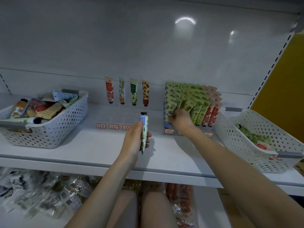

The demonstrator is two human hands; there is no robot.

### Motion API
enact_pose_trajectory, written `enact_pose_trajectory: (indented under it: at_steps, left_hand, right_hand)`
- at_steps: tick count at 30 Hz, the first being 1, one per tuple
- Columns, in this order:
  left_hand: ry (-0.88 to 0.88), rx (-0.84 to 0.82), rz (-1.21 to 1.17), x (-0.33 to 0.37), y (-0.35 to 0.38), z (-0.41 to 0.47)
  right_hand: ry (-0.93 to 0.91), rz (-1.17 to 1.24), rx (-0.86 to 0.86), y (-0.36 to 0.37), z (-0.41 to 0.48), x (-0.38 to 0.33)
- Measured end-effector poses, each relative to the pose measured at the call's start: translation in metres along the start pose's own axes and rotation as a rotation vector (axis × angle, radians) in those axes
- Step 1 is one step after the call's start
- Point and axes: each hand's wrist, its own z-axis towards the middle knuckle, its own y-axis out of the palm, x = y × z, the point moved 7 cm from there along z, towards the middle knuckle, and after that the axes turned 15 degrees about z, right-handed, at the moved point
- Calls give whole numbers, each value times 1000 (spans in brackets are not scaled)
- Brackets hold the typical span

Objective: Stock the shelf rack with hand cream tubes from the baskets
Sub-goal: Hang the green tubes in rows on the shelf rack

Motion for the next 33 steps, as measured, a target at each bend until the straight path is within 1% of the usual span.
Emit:
enact_pose_trajectory:
  at_steps: [13,22,25,27,28,29,31,32,33]
  left_hand:
    - [2,3,-10,2,-1,-5]
    - [52,0,-76,9,-4,-8]
    - [92,9,-77,16,-5,-9]
    - [108,24,-112,22,-7,-8]
    - [113,32,-151,25,-7,-8]
    - [121,38,-200,28,-6,-9]
    - [143,46,-288,34,-2,-9]
    - [155,43,-320,36,1,-10]
    - [164,35,-338,38,5,-11]
  right_hand:
    - [-2,43,-28,-1,-3,1]
    - [-17,72,-25,-7,-11,1]
    - [-94,172,50,-22,-21,-3]
    - [-182,314,106,-36,-37,-12]
    - [-203,399,94,-41,-49,-17]
    - [-206,468,37,-40,-60,-22]
    - [-189,519,-165,-27,-85,-28]
    - [-168,524,-245,-20,-96,-28]
    - [-139,546,-290,-14,-103,-25]
